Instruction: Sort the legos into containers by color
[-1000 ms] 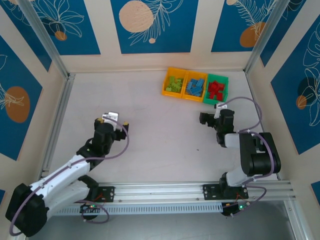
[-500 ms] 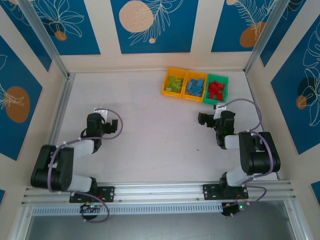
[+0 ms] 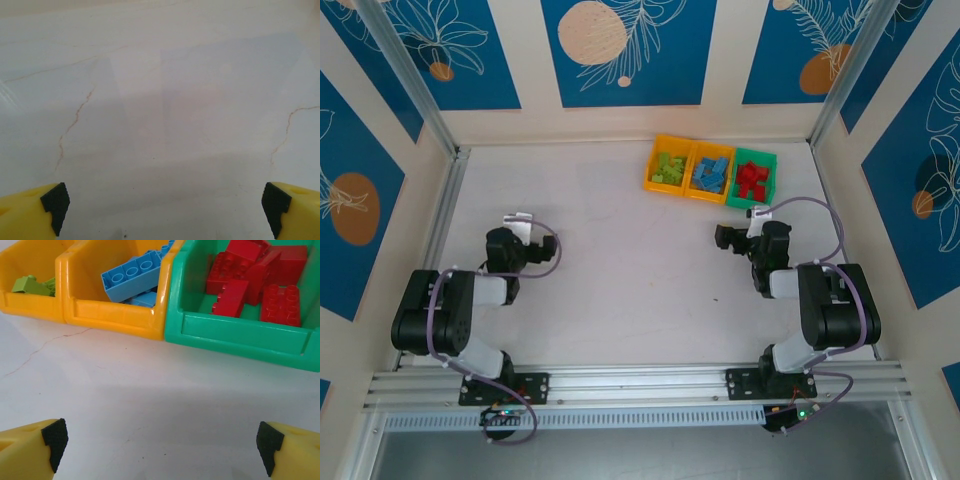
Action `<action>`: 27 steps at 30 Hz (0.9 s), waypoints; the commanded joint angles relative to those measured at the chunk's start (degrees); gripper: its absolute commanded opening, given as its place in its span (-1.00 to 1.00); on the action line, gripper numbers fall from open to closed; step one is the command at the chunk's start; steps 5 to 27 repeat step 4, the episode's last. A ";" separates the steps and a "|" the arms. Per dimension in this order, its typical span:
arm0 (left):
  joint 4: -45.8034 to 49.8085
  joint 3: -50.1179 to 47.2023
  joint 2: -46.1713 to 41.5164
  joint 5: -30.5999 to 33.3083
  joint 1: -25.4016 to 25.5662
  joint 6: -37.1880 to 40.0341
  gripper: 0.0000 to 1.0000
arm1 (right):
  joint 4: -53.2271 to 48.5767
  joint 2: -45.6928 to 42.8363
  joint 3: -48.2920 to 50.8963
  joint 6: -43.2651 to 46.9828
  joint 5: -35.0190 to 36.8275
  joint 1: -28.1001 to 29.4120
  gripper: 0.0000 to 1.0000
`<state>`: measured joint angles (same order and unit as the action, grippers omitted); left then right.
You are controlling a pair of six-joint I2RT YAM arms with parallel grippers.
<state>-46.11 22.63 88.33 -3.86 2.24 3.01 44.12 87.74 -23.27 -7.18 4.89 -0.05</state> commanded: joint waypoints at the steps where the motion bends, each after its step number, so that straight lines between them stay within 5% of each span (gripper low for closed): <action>1: -2.17 0.12 -0.07 -0.97 -0.44 -0.16 1.00 | 1.22 -0.12 -1.19 1.24 -1.63 -0.46 0.99; 27: -2.21 0.13 -0.22 -0.54 -0.31 -0.28 1.00 | 2.30 -0.64 -0.36 1.60 -0.87 0.03 0.98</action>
